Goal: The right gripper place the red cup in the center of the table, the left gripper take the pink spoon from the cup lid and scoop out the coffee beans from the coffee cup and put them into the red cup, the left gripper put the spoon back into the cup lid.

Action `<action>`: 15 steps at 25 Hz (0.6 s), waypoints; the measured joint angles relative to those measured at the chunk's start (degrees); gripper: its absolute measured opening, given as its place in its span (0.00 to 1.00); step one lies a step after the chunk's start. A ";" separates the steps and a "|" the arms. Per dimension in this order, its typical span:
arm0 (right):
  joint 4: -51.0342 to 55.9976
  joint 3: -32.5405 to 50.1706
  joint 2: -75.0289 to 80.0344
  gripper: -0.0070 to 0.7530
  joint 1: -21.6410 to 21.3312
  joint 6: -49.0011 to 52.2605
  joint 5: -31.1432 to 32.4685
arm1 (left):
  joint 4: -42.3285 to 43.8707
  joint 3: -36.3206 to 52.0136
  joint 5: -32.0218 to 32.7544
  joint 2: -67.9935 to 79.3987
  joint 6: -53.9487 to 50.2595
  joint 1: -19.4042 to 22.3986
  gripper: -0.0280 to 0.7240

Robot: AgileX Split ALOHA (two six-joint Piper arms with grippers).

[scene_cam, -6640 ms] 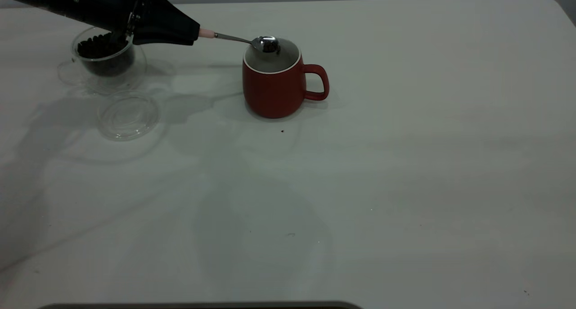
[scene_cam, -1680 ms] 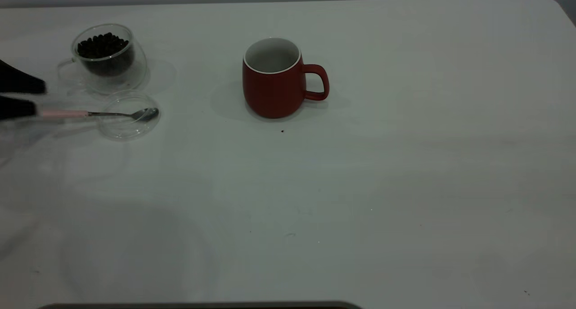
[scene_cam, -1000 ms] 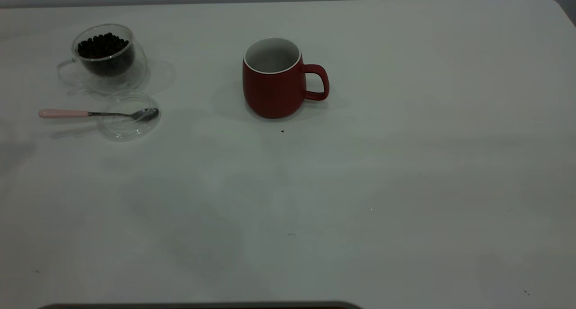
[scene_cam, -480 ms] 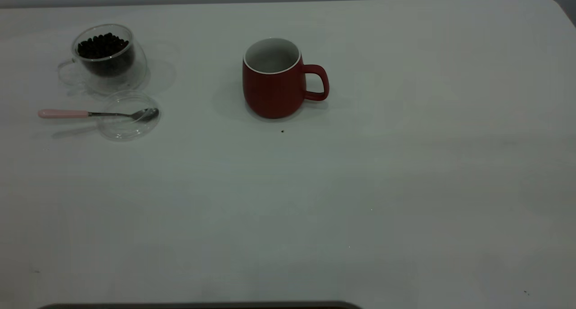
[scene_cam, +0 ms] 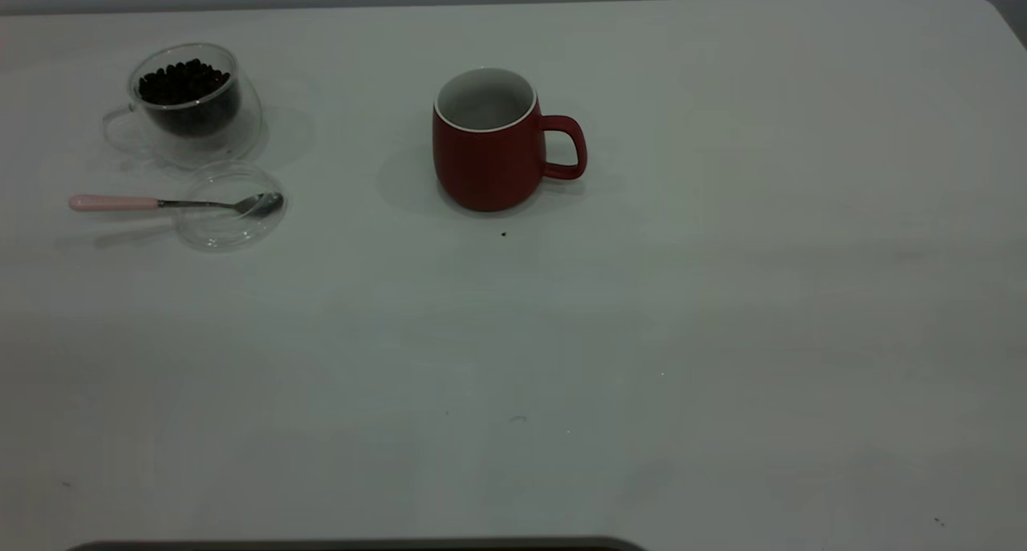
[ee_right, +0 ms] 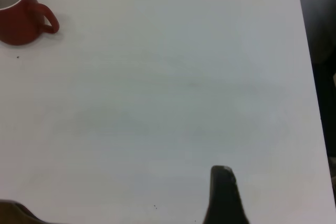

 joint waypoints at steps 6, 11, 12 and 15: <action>0.00 0.00 0.00 0.74 0.00 0.00 0.00 | 0.30 2.35 -1.38 -3.60 -1.03 -1.09 0.72; 0.00 0.00 0.00 0.74 0.00 0.00 0.00 | 0.34 2.37 -1.51 -4.22 -1.12 -1.10 0.72; 0.00 0.00 0.00 0.74 0.00 0.00 0.00 | 0.34 2.37 -1.58 -4.94 -1.12 -1.10 0.72; 0.00 0.00 0.00 0.74 0.00 0.00 0.00 | 0.34 2.37 -1.56 -10.32 -1.12 -1.10 0.72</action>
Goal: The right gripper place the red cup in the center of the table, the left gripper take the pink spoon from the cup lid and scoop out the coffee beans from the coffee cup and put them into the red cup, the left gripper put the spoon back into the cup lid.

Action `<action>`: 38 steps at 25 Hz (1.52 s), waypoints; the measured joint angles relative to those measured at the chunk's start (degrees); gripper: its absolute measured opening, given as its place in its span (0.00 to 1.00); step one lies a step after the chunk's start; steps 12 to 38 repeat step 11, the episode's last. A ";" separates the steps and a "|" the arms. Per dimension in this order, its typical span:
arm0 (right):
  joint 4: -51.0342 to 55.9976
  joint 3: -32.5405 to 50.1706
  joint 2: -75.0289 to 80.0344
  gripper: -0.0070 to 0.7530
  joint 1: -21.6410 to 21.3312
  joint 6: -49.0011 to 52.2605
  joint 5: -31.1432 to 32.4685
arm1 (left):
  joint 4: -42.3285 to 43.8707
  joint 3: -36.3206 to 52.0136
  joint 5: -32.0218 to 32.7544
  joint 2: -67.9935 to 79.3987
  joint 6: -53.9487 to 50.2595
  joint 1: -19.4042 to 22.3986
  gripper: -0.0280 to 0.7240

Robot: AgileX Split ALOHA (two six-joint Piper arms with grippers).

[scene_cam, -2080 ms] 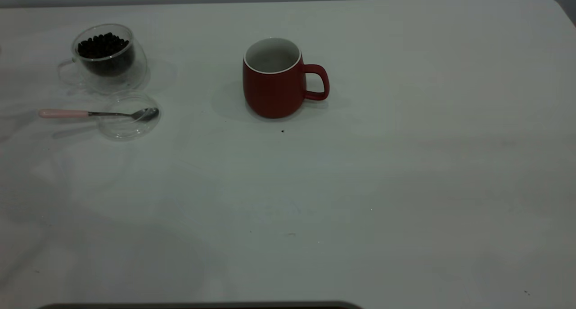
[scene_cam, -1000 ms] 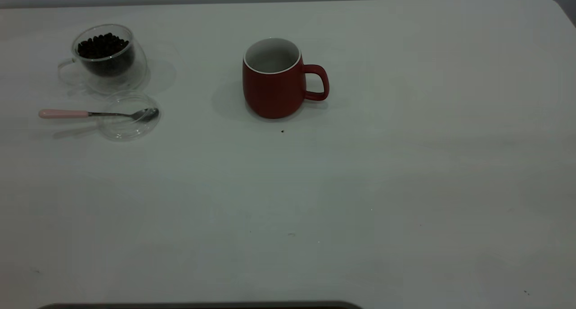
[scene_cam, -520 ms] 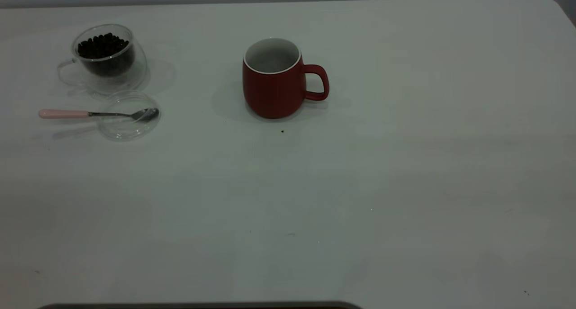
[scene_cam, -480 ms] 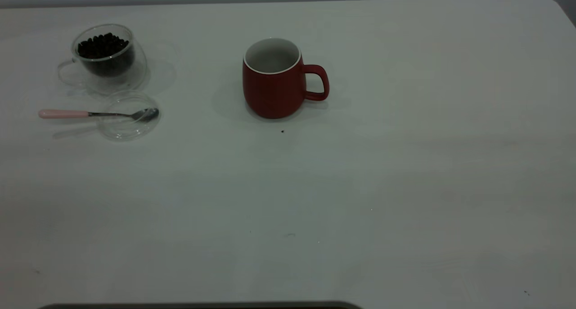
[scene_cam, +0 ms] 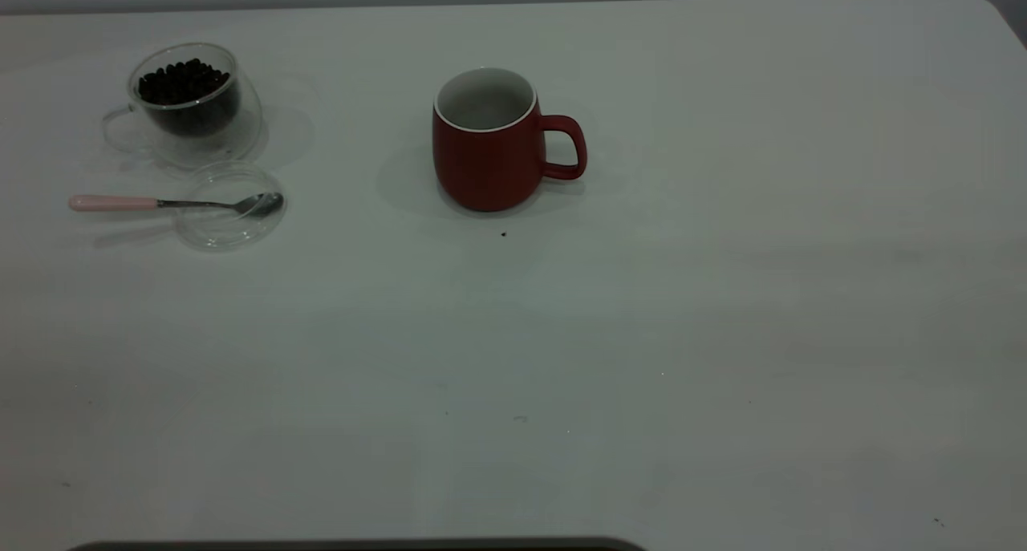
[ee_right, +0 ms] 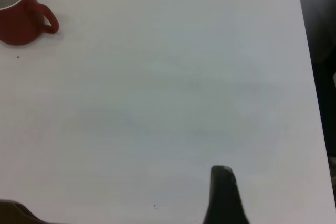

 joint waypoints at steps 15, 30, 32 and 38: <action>0.00 0.00 0.00 0.74 0.00 0.00 0.05 | 0.00 -0.05 0.42 -1.04 0.00 0.00 0.72; 0.00 0.00 0.00 0.74 0.00 0.00 0.05 | 0.00 -0.05 0.42 -1.04 0.00 0.00 0.72; 0.00 0.00 0.00 0.74 0.00 0.00 0.05 | 0.00 -0.05 0.42 -1.04 0.00 0.00 0.72; 0.00 0.00 0.00 0.74 0.00 0.00 0.05 | 0.00 -0.05 0.42 -1.04 0.00 0.00 0.72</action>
